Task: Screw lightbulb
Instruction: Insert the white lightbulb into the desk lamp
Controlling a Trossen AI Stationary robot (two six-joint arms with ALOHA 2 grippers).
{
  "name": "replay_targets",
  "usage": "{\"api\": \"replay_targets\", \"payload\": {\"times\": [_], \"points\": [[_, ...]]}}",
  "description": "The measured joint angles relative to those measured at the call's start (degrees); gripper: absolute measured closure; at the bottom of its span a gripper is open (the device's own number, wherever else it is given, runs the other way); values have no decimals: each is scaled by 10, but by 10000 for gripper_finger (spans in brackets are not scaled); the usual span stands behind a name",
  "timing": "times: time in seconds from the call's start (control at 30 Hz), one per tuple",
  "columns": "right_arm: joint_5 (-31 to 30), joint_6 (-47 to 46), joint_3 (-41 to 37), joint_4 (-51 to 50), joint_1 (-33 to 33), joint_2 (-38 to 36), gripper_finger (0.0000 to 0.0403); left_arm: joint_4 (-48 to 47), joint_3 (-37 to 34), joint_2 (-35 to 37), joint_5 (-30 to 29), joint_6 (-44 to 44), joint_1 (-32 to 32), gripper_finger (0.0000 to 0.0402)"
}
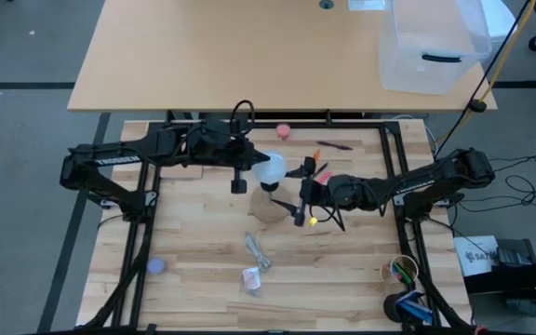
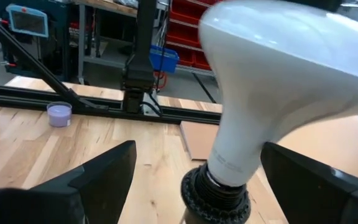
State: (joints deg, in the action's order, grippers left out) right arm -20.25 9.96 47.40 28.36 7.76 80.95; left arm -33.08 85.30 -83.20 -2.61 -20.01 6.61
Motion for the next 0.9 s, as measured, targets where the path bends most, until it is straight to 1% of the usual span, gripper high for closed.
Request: {"api": "replay_targets", "payload": {"times": [0.43,0.5,0.63,0.7,0.8,0.9], "points": [[-5,5,0,2,0,0,65,3,0,-1,0,-14,0,401],[-23,14,0,1,1,0,65,3,0,-1,0,-14,-4,401],[-83,38,0,-14,3,-11,65,3,0,-1,0,-14,-12,401],[-95,42,0,-26,2,-23,65,3,0,0,0,-15,-15,401],[-96,42,0,-55,5,-50,69,2,0,0,0,-14,-15,401],[-98,42,0,-97,15,-76,91,2,0,0,0,-14,-15,401]]}}
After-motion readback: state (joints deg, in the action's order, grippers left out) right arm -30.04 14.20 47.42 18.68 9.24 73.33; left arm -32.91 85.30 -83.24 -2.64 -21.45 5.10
